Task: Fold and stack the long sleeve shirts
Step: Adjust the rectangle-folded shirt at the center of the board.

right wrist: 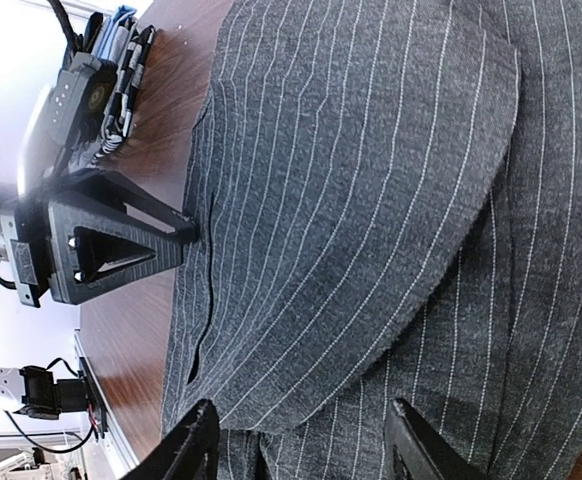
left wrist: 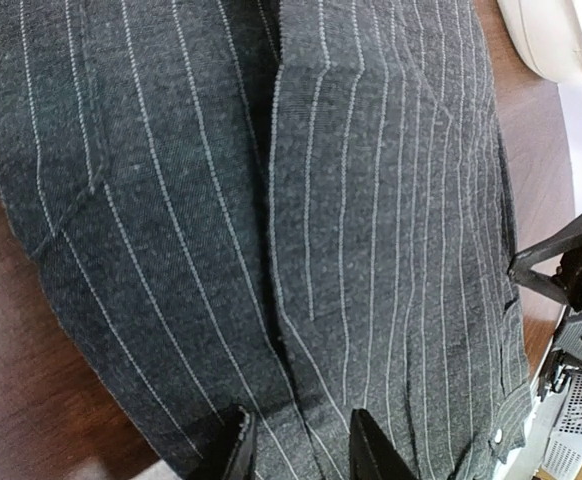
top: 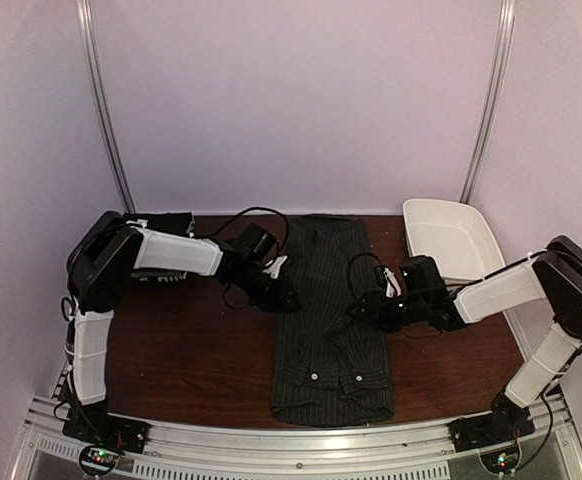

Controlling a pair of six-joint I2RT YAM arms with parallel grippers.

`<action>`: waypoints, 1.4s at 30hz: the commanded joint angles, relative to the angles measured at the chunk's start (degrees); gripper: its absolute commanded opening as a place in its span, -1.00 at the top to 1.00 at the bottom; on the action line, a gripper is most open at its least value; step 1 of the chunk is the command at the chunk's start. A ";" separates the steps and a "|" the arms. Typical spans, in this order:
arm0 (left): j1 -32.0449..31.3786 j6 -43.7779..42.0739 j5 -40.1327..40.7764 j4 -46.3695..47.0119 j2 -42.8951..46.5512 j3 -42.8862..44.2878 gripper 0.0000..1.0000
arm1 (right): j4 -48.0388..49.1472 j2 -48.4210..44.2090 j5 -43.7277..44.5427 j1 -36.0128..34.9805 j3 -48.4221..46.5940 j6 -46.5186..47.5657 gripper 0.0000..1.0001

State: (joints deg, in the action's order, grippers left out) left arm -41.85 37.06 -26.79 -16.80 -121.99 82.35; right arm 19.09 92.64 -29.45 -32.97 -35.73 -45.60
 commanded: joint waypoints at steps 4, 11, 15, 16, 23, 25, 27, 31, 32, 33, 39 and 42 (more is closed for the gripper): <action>-0.03 -0.81 -0.82 0.57 -2.19 3.51 0.35 | 6.47 2.16 -1.52 0.00 0.99 -2.80 -0.15; -0.03 -0.69 -1.10 0.55 -3.49 5.13 0.44 | 8.31 5.24 -2.18 -1.66 -0.67 -4.03 -0.10; -0.08 -0.76 -1.04 0.60 -3.64 5.63 0.57 | 8.83 5.84 -2.21 -2.45 -1.62 -4.67 -0.10; -0.08 -0.76 -1.01 0.55 -3.69 5.70 0.59 | 8.85 5.78 -2.24 -2.71 -1.83 -4.87 -0.10; -0.08 -1.11 -1.02 0.39 -3.69 5.96 0.60 | 9.53 4.45 -3.16 -5.24 -4.02 -6.34 -0.12; -0.03 -1.35 -1.02 0.16 -3.61 6.06 0.60 | 9.45 3.06 -3.33 -5.87 -4.38 -6.79 -0.12; -0.08 -1.59 -0.88 -0.11 -3.54 6.16 0.60 | 8.24 0.97 -2.61 -6.44 -4.53 -6.94 -0.12; -0.08 -2.09 -0.78 -0.49 -3.35 6.12 0.60 | 4.13 -4.51 -0.09 -6.94 -3.21 -6.66 -0.14; -0.08 -2.22 -0.75 -0.58 -3.22 6.08 0.60 | 2.92 -5.76 0.40 -7.04 -2.61 -6.42 -0.14; -0.08 -2.32 -0.69 -0.69 -3.12 6.07 0.59 | 1.51 -6.73 0.93 -7.14 -1.90 -6.12 -0.14; 0.02 -3.18 0.17 -1.78 -1.89 5.61 0.58 | -6.25 -11.65 5.84 -7.40 2.01 -3.24 -0.15; 0.04 -3.18 -0.13 -2.01 -0.78 4.82 0.58 | -11.42 -12.44 9.34 -8.51 0.52 -0.48 -0.12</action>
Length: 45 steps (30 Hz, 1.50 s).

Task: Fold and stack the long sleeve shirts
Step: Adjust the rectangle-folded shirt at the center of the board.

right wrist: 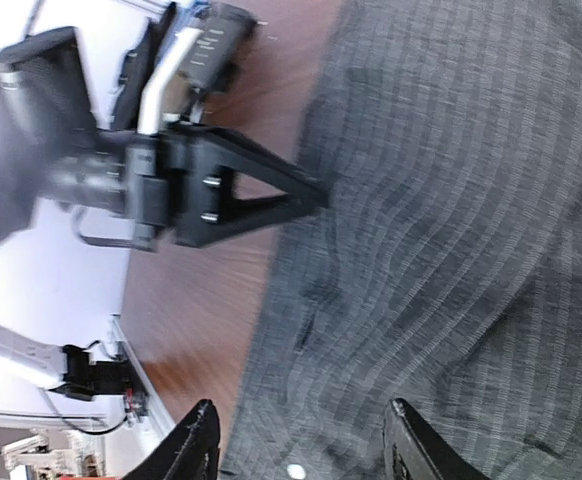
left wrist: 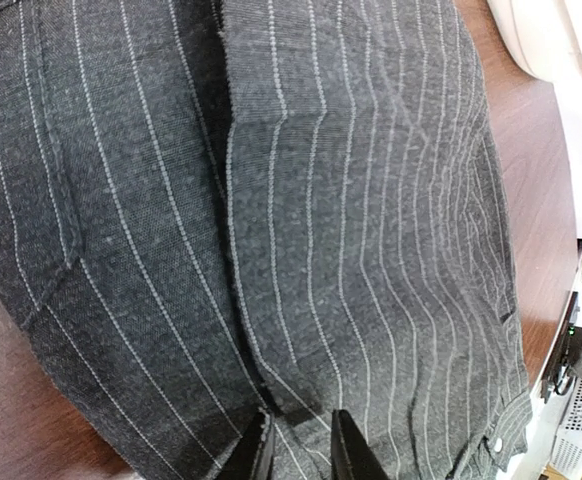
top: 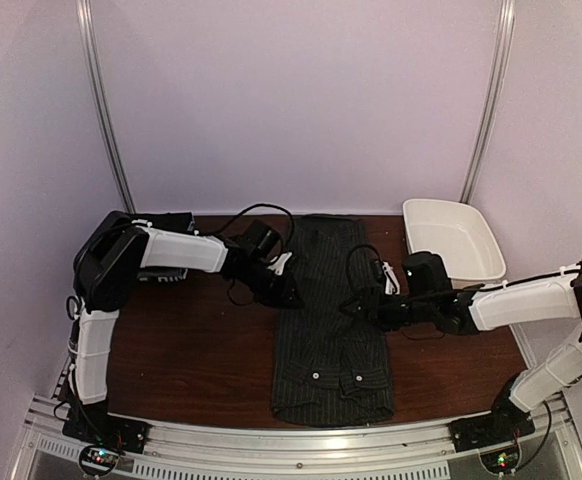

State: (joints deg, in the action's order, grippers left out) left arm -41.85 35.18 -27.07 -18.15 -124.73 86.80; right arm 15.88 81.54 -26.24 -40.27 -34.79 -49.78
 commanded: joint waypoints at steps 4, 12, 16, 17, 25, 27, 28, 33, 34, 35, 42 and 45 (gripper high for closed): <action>0.01 -1.12 -0.98 -0.66 5.29 -3.18 0.57 | -14.85 -1.32 10.04 -4.11 -4.19 6.80 -0.01; -3.99 -0.02 -3.89 0.10 14.69 -16.13 0.44 | -16.37 0.16 12.12 -5.87 -5.90 8.44 0.02; -7.17 1.63 -4.15 0.87 17.09 -20.04 0.43 | -16.12 0.52 12.85 -5.87 -6.41 8.69 0.01; -7.98 2.05 -4.17 1.05 17.36 -20.73 0.43 | -16.08 0.61 12.94 -5.87 -6.48 8.80 0.02; -10.72 3.91 -3.69 1.03 18.36 -24.85 0.40 | -16.05 0.29 13.49 -5.87 -5.97 8.91 0.02; -11.39 4.02 -3.65 0.68 18.39 -25.37 0.38 | -16.04 -0.17 13.82 -5.87 -5.67 8.89 0.01; -11.68 4.02 -3.69 0.65 18.30 -25.57 0.37 | -15.99 -0.30 13.96 -5.87 -5.57 8.91 0.01; -12.46 4.26 -3.96 0.27 17.62 -25.59 0.37 | -16.05 -0.15 14.11 -5.87 -5.33 8.80 0.01; -12.50 4.36 -4.08 0.29 17.59 -25.58 0.37 | -16.01 -0.13 14.12 -5.87 -5.22 8.72 0.01; -12.55 4.43 -4.30 0.27 17.60 -25.51 0.37 | -16.01 -0.15 14.11 -5.87 -5.10 8.66 0.01; -12.87 4.85 -5.89 0.24 17.93 -25.01 0.70 | -14.83 -0.37 14.58 -5.78 -5.00 8.78 0.01; -12.91 4.83 -5.58 -0.66 18.80 -25.17 0.94 | -15.34 -0.50 15.21 -5.70 -5.15 9.03 0.00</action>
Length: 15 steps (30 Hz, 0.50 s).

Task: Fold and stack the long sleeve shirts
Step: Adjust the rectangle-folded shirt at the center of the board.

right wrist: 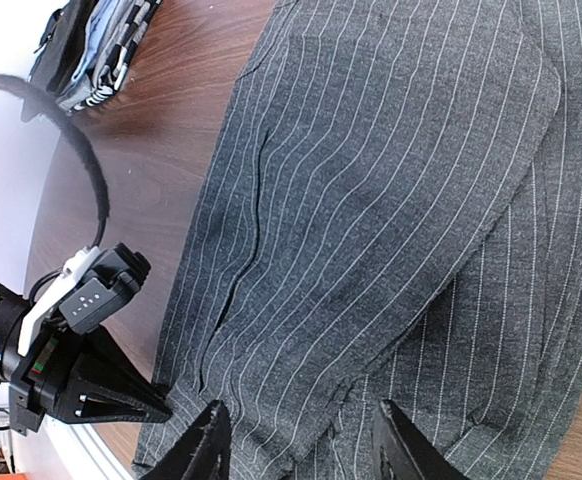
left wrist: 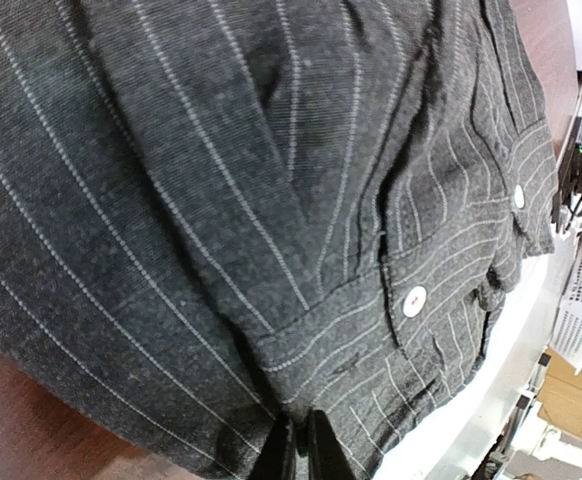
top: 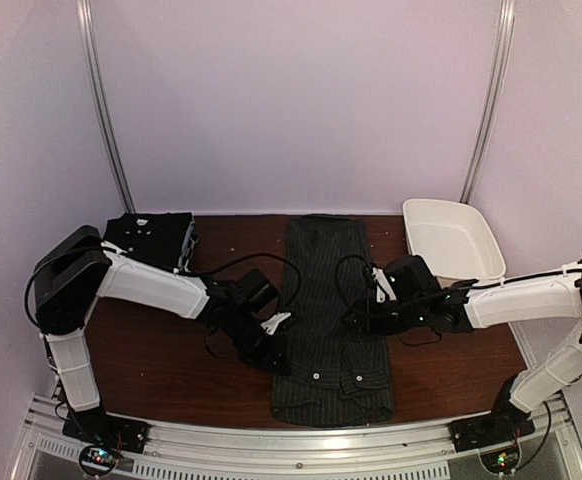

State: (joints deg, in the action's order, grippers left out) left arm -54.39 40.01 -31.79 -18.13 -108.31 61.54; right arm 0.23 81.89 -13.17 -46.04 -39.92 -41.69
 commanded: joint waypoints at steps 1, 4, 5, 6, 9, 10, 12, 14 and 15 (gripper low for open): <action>-0.36 -0.16 -0.96 -1.05 2.66 -0.05 0.97 | 0.20 -0.92 2.37 0.07 -0.11 1.07 0.00; -0.35 -0.56 -1.43 -1.95 3.69 -0.63 1.00 | 0.16 -1.10 3.02 0.44 -0.01 1.34 0.00; -0.34 -0.69 -1.49 -2.30 4.07 -0.85 1.00 | 0.18 -1.18 3.06 0.69 -0.01 1.42 0.00; -0.34 -0.95 -1.38 -2.86 4.41 -1.03 1.00 | 0.18 -1.20 3.14 1.02 0.02 1.56 0.00; -0.26 -1.66 -0.84 -4.19 5.39 -1.69 1.00 | -1.18 -1.41 3.69 1.95 0.08 1.94 0.00; -0.25 -1.75 -0.87 -4.30 5.70 -1.95 1.00 | -1.14 -1.38 3.68 2.39 0.10 2.15 0.00; -0.28 -1.92 -1.08 -4.37 5.92 -2.20 1.00 | -1.05 -1.20 3.67 3.32 0.06 2.55 0.00; -0.17 -2.16 -1.05 -4.45 5.59 -2.06 0.96 | -1.10 -0.83 3.36 3.94 -0.30 2.87 0.00; -0.19 -2.13 -0.75 -4.45 5.42 -1.96 0.93 | -1.10 -0.66 3.20 4.19 -0.54 3.09 0.00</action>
State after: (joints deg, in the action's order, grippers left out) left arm -54.43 39.16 -32.18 -21.56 -103.77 60.05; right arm -0.60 81.87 -11.25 -43.05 -39.92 -40.16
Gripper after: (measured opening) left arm 0.014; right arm 0.501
